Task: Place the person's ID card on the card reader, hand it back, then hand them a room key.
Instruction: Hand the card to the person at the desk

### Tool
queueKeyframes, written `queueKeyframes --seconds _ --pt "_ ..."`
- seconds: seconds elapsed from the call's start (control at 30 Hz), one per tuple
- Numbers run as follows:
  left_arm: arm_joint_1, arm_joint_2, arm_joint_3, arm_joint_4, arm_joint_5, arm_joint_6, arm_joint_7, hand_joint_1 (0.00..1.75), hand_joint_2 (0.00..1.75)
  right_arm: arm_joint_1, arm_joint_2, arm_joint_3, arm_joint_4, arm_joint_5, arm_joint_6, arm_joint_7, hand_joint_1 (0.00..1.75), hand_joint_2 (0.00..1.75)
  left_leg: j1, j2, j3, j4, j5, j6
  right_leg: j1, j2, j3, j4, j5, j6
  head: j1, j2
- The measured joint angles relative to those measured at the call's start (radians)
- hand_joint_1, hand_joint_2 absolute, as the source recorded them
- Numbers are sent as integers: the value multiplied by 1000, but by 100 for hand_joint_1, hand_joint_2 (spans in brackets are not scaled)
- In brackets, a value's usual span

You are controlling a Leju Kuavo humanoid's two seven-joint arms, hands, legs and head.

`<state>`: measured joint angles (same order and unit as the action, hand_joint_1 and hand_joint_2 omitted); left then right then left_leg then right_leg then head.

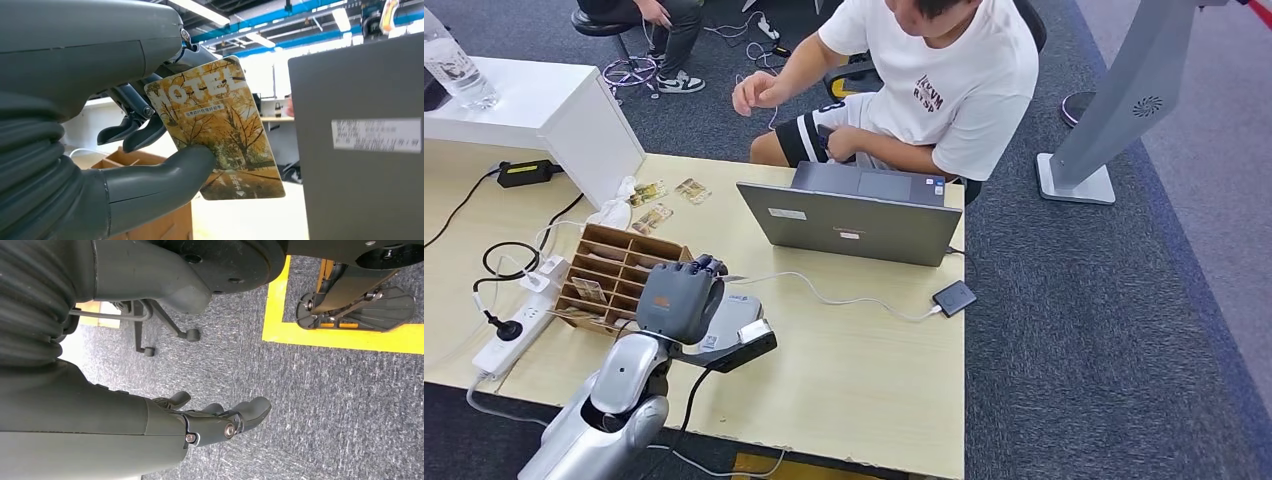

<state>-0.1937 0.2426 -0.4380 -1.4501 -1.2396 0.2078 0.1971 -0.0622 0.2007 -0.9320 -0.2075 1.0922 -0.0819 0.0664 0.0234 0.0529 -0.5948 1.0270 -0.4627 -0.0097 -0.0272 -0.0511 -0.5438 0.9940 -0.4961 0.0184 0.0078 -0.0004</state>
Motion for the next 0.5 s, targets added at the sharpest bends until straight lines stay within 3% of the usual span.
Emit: queueKeyframes --seconds 0.23,0.5 --pt "-29 3 53 -88 -44 264 -76 175 175 1 0 0 0 27 0 -8 0 175 0 0 0 0 0 0 0 0 0 0 0 0 0 0" --pt "-181 32 187 -64 -75 282 -116 175 175 -1 0 5 1 63 4 1 0 175 0 0 0 0 1 0 0 0 0 1 1 -1 0 0"
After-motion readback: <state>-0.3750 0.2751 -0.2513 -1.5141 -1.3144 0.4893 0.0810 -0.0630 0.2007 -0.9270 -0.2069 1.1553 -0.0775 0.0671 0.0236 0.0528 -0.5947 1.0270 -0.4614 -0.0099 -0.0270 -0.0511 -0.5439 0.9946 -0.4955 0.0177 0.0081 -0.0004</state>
